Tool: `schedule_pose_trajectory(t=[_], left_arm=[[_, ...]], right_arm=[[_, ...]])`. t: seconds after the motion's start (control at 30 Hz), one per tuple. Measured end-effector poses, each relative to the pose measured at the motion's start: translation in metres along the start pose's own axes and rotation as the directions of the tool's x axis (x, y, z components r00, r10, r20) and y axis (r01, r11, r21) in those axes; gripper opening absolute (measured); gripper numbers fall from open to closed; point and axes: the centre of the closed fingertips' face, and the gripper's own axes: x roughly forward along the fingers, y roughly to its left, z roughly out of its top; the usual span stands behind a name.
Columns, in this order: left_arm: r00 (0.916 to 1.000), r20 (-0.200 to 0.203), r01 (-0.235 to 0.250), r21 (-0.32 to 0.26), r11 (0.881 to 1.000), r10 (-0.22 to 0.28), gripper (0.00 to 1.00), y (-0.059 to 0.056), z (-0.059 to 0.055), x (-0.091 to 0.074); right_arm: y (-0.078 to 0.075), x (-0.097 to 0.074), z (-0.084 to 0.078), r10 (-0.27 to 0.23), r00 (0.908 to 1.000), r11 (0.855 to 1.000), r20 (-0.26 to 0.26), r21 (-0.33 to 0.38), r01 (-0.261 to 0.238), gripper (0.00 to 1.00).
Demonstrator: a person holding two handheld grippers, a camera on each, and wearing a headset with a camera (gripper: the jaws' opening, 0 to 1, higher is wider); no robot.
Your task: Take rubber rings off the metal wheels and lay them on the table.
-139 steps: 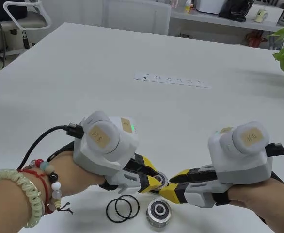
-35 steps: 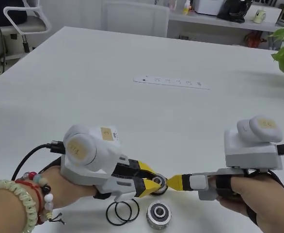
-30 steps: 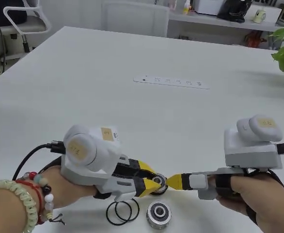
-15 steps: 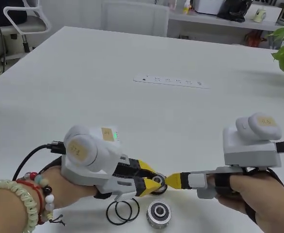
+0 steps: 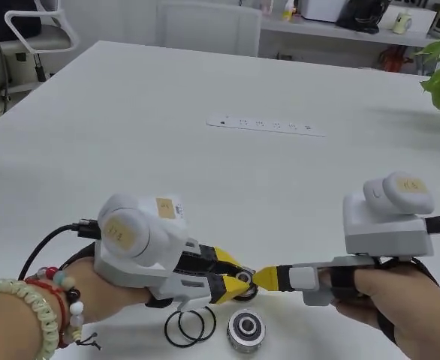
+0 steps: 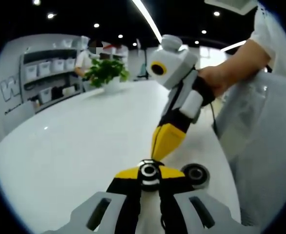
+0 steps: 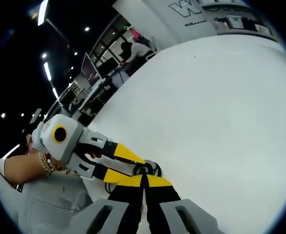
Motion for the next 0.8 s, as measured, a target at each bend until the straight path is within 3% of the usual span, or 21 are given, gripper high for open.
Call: schedule_pose_trajectory(t=[0.57,0.73,0.8], left_arm=[[1.0,0.004,0.004,-0.006,1.0,-0.004,0.14,-0.001,0.0,0.0],[1.0,0.004,0.005,-0.01,1.0,-0.005,0.13,-0.001,0.0,0.0],[1.0,0.005,0.005,-0.014,1.0,-0.005,0.14,0.0,0.0,0.0]], right_arm=[[0.003,0.0,0.0,0.016,0.9999,1.0,0.001,-0.011,-0.016,0.0],[0.009,0.002,0.002,0.043,0.999,0.999,0.005,-0.019,-0.043,0.0],[0.02,0.002,0.009,0.101,0.9939,0.995,0.045,0.022,-0.102,0.0]])
